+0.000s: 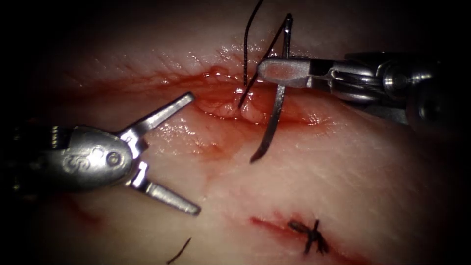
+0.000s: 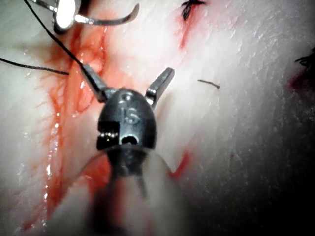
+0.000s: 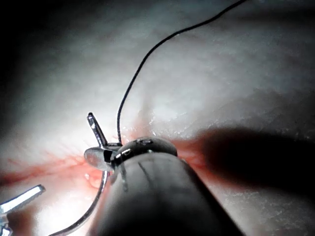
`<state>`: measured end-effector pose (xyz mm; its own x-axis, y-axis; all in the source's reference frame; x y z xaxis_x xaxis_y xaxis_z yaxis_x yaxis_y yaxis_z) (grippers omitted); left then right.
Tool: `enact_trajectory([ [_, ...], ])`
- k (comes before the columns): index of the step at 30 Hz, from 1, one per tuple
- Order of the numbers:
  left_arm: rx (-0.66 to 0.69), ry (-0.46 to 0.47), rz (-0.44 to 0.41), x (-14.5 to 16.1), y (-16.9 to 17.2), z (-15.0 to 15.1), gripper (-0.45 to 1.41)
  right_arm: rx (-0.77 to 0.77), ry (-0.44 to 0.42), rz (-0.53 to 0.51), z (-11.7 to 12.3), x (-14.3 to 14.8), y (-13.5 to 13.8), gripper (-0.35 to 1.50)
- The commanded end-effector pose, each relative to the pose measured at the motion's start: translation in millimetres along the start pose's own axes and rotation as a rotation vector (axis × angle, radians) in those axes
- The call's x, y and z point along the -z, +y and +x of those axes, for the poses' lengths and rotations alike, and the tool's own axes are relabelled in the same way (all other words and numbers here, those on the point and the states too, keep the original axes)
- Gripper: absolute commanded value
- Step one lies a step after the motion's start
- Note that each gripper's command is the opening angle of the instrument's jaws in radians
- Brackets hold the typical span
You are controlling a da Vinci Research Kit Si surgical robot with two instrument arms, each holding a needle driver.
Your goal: Wound Closure
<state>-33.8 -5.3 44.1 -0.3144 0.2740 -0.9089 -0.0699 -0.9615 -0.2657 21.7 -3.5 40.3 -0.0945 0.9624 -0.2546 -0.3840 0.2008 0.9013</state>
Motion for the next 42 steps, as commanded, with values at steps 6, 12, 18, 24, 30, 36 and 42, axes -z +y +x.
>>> enact_trajectory([
  [6,0.136,0.002,-0.102,-0.2,-3.6,-2.8,-0.18,0.202,0.025,-0.004,-0.1,-1.1,-0.1,-0.35],
  [12,0.180,-0.081,-0.109,-2.1,-6.7,-5.4,-0.33,0.325,0.035,-0.011,-0.1,-1.1,-0.1,-0.35],
  [18,0.198,-0.142,-0.115,-4.1,-7.2,-7.1,-0.26,0.366,0.038,-0.013,0.0,-1.1,-0.2,-0.35],
  [24,0.207,-0.221,-0.158,-5.4,-7.5,-8.6,-0.35,0.414,0.041,-0.016,-0.1,-1.2,-0.2,-0.35],
  [30,0.209,-0.271,-0.081,-5.7,-9.7,-9.3,-0.36,0.539,0.051,-0.018,-0.6,-1.5,-0.6,-0.35],
  [36,0.194,-0.436,-0.046,-6.7,-10.4,-10.5,-0.38,0.693,0.052,0.006,-0.8,-2.4,-0.6,-0.35],
  [42,0.172,-0.601,-0.121,-7.1,-9.1,-11.4,-0.38,0.789,0.060,0.011,-1.0,-3.3,-0.2,-0.35],
])
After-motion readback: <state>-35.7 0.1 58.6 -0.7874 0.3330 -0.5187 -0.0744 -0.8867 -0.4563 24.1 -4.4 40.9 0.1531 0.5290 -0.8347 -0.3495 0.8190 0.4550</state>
